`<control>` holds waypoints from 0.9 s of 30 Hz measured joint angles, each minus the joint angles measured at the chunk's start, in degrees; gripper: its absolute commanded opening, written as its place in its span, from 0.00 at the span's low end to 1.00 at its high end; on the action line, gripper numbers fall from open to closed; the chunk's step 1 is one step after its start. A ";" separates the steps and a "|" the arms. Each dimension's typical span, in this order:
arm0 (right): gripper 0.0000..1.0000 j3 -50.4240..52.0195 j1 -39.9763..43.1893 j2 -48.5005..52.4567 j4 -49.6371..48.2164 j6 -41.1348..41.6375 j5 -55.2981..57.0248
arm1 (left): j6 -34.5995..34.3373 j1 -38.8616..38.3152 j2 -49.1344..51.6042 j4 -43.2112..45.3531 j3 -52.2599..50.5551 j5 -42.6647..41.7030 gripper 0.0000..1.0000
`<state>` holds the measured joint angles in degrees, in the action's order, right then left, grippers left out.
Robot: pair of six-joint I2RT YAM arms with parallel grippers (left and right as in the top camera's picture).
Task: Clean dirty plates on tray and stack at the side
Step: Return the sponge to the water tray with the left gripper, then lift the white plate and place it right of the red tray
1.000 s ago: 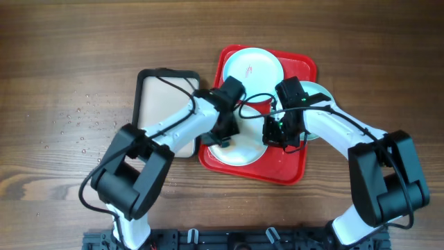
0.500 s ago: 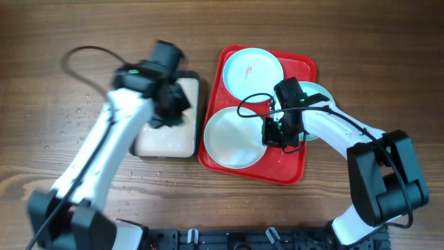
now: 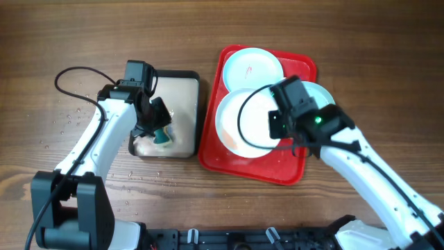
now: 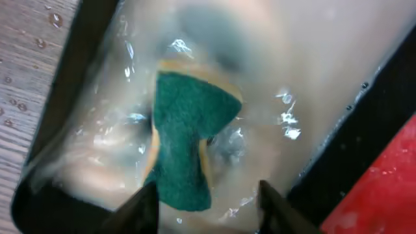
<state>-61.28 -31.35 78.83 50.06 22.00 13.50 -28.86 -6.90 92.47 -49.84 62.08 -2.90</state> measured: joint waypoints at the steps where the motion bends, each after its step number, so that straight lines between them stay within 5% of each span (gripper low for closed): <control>1: 0.04 0.00 -1.40 -0.15 0.46 0.04 2.34 | 0.02 0.00 0.00 -0.07 0.00 -0.48 0.49; 5: 0.04 0.00 -14.36 -0.20 0.98 0.26 22.34 | -0.11 0.00 -0.85 -1.81 0.44 -3.45 0.63; 6: 0.04 0.00 -17.11 -0.20 0.85 0.24 26.86 | -0.13 0.00 -2.01 -2.01 0.63 -4.28 0.90; 7: 0.04 0.00 -18.97 -0.20 0.59 0.24 31.61 | -0.13 0.00 -4.04 -2.34 0.85 -4.96 1.00; 13: 0.04 0.00 -20.35 -0.20 -1.38 -4.87 43.36 | -0.15 0.00 -7.80 -3.08 1.42 -5.79 1.00; 27: 0.04 0.00 -20.35 -0.20 -5.57 -12.50 45.97 | -0.13 0.00 -7.80 -3.10 1.42 -6.01 1.00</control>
<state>-61.28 -51.70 78.63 44.49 9.50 59.46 -28.99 -6.90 84.66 -52.95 63.51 -8.91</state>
